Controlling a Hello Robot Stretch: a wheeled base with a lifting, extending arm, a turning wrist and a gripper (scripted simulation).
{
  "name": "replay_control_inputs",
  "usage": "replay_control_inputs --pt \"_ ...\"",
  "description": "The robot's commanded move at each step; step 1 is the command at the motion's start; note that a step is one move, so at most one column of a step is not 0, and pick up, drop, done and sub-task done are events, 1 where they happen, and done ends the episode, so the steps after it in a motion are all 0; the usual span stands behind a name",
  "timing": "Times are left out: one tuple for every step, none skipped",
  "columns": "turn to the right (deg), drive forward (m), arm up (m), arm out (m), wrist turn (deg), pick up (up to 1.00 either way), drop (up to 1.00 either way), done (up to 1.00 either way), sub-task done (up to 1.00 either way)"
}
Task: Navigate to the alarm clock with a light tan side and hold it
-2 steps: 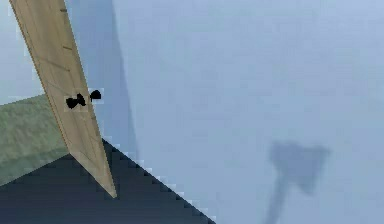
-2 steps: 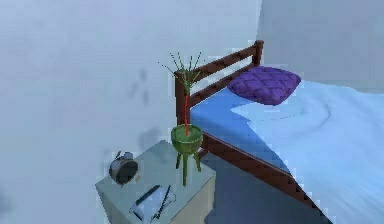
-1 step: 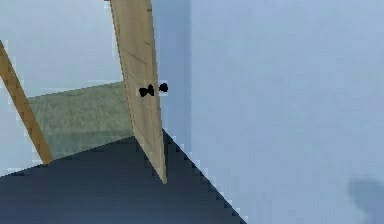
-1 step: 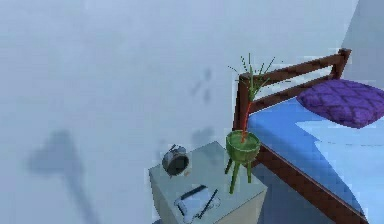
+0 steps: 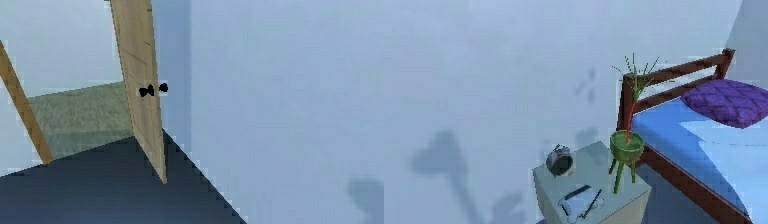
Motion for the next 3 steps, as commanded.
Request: replay_control_inputs --pt "0.0 0.00 0.26 0.00 0.0 0.00 0.00 0.00 0.00" --pt "0.0 0.00 0.00 0.42 0.0 0.00 0.00 0.00 0.00" --pt "0.0 0.00 0.00 0.00 45.0 0.00 0.00 0.00 0.00"
